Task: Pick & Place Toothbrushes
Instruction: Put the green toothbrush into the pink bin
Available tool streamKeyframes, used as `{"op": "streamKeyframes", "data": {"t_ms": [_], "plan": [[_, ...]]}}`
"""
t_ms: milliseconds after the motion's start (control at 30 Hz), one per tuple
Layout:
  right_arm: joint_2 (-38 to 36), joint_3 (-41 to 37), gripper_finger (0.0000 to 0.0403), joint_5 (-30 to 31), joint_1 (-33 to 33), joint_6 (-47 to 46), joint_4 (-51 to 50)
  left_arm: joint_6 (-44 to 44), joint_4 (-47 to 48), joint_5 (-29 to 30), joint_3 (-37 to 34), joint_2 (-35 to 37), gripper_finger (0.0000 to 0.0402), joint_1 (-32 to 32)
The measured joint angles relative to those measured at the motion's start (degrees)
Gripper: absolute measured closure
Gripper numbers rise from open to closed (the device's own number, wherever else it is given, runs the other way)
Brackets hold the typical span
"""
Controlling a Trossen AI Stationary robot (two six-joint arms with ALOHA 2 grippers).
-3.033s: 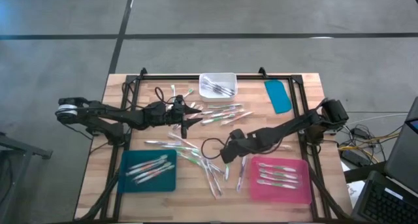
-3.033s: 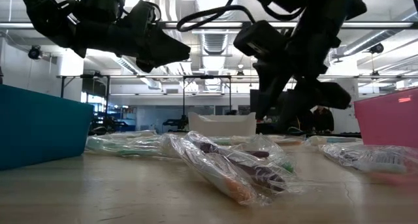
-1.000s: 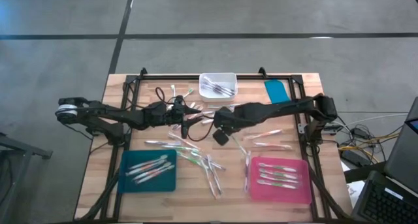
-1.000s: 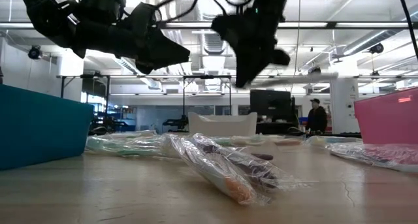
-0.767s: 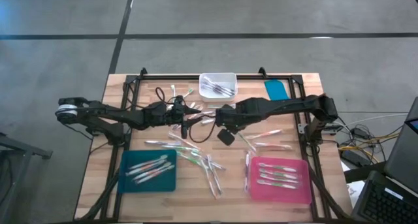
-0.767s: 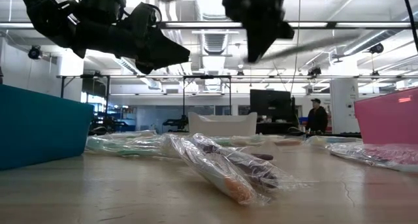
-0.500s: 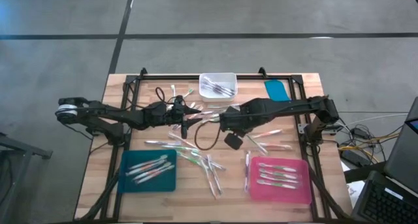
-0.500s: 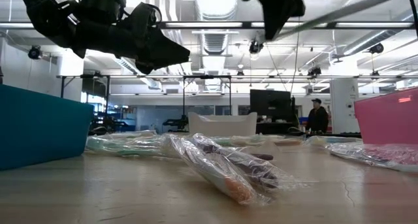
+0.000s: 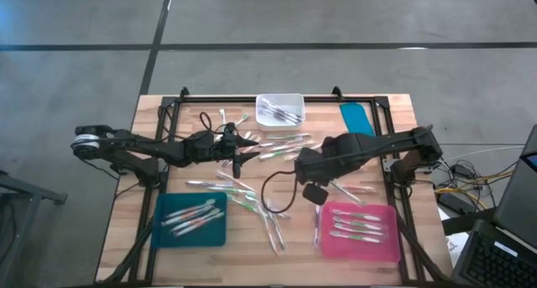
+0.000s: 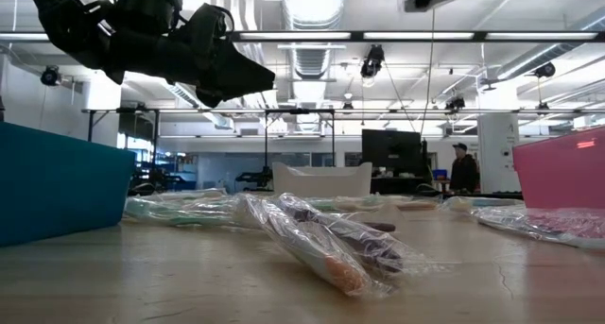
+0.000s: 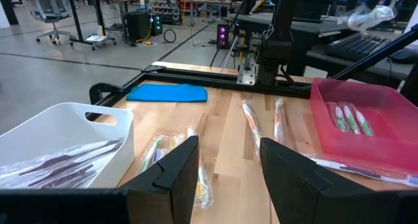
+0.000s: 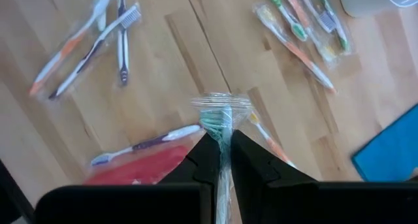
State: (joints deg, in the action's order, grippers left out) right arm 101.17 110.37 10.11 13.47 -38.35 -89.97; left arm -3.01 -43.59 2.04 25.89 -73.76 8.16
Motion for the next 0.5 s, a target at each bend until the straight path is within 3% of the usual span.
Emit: {"op": "streamKeyframes", "data": {"t_ms": [300,500], "plan": [[-5.07,-2.77,0.038,0.33,3.35,-1.27,-0.01,0.0,0.11,0.11,0.0,0.0,0.0234,0.0],[-9.56,-8.88,0.038,0.48,5.6,-4.25,-0.01,0.0,0.91,0.74,0.0,0.0,0.0234,0.0]]}}
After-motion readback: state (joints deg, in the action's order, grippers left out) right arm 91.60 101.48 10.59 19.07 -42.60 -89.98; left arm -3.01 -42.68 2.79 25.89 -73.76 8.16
